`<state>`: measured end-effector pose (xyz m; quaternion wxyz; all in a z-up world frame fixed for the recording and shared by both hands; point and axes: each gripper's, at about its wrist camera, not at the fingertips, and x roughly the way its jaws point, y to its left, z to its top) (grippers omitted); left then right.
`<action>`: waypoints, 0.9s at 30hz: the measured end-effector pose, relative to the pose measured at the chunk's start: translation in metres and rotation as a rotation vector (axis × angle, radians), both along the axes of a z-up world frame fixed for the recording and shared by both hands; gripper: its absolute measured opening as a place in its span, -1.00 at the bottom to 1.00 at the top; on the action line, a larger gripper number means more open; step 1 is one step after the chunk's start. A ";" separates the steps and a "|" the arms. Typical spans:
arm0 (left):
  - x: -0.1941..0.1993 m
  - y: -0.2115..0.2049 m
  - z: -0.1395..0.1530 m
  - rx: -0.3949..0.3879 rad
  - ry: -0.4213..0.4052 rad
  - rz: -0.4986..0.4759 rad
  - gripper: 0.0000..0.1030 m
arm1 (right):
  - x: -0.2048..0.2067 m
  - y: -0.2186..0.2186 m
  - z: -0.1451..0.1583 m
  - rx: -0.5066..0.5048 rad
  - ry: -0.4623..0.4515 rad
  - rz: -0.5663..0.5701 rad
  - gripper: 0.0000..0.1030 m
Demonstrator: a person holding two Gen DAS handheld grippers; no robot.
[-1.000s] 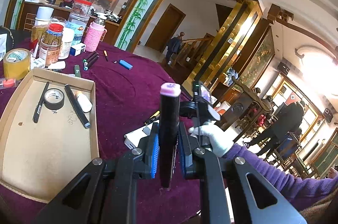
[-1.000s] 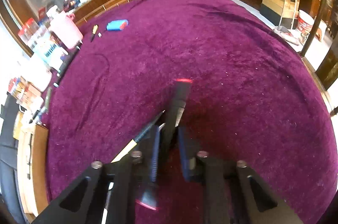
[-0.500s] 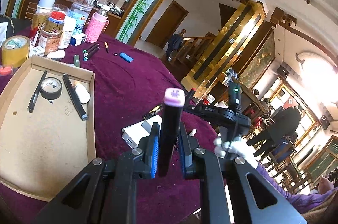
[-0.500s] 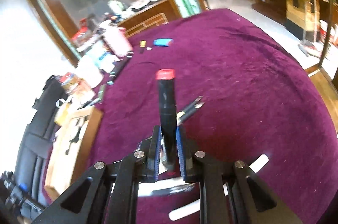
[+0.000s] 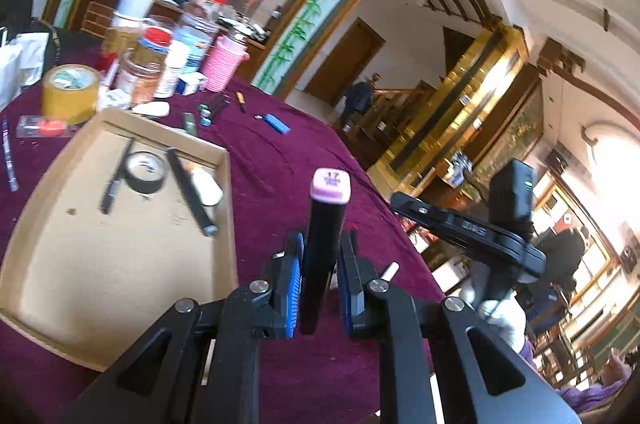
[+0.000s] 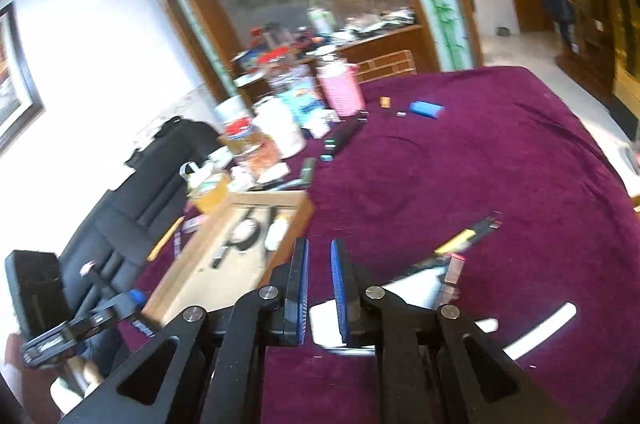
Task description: Organize rigid objects
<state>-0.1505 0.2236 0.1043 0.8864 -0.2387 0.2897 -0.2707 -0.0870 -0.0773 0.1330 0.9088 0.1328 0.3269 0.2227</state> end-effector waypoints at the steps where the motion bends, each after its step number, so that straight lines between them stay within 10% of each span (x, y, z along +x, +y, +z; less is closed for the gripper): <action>1: 0.001 0.006 -0.001 -0.006 0.008 0.013 -0.70 | 0.000 0.008 0.002 -0.010 -0.005 0.020 -0.76; 16: 0.009 0.025 -0.010 -0.092 0.023 -0.016 -0.70 | -0.005 -0.121 -0.094 0.058 0.312 -0.300 -0.74; 27: 0.007 0.016 -0.010 -0.102 0.022 -0.046 -0.70 | -0.010 -0.121 -0.111 -0.012 0.338 -0.367 -0.73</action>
